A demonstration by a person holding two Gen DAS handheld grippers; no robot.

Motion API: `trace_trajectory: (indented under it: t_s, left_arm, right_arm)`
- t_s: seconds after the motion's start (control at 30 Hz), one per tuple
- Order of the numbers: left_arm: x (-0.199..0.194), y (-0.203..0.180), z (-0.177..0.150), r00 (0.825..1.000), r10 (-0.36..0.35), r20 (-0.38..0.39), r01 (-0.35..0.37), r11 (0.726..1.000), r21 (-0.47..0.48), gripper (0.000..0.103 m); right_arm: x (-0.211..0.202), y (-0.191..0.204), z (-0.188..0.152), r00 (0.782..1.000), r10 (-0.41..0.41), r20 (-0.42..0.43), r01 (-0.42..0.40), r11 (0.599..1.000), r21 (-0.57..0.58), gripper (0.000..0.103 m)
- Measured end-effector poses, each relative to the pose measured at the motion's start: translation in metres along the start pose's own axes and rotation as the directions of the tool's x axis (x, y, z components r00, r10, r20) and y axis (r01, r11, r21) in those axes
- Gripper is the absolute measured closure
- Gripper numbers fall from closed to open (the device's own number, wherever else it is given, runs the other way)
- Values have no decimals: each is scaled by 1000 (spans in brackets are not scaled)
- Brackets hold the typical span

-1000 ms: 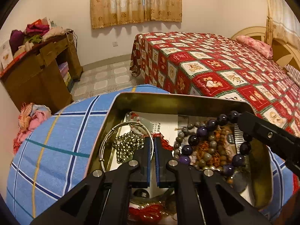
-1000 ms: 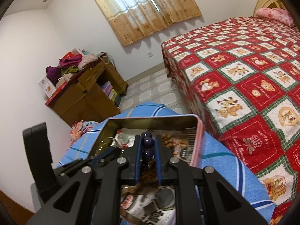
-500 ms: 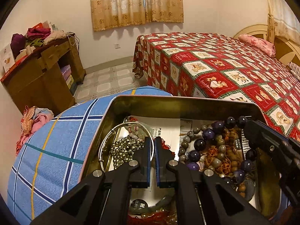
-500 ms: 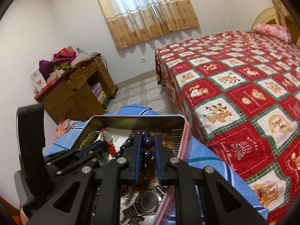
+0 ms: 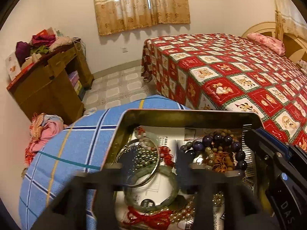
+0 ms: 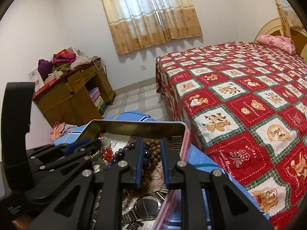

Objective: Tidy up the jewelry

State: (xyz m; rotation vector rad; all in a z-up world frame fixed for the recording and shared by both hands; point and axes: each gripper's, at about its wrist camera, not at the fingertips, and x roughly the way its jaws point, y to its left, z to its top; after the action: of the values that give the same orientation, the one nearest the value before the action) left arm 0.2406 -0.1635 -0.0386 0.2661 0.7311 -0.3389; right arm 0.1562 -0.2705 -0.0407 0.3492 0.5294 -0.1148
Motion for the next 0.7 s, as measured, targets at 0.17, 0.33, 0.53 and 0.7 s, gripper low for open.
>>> trace_trajectory:
  t_s: [0.17, 0.33, 0.53, 0.7]
  left_arm:
    - [-15, 6, 3, 999, 1, 48, 1, 999, -36, 25]
    - [-14, 8, -1, 1000, 15, 17, -14, 998, -53, 25]
    - [-25, 10, -14, 998, 58, -3, -58, 996, -73, 25]
    - [-39, 13, -32, 996, 91, -15, -91, 993, -71, 25]
  right_arm:
    - [-10, -3, 3, 998, -11, 63, 10, 1000, 20, 60]
    - [-22, -6, 6, 990, -17, 138, 12, 999, 37, 47]
    - [-29, 1, -2, 990, -69, 123, 70, 998, -5, 41]
    - [-53, -3, -13, 990, -102, 98, 98, 994, 44, 29]
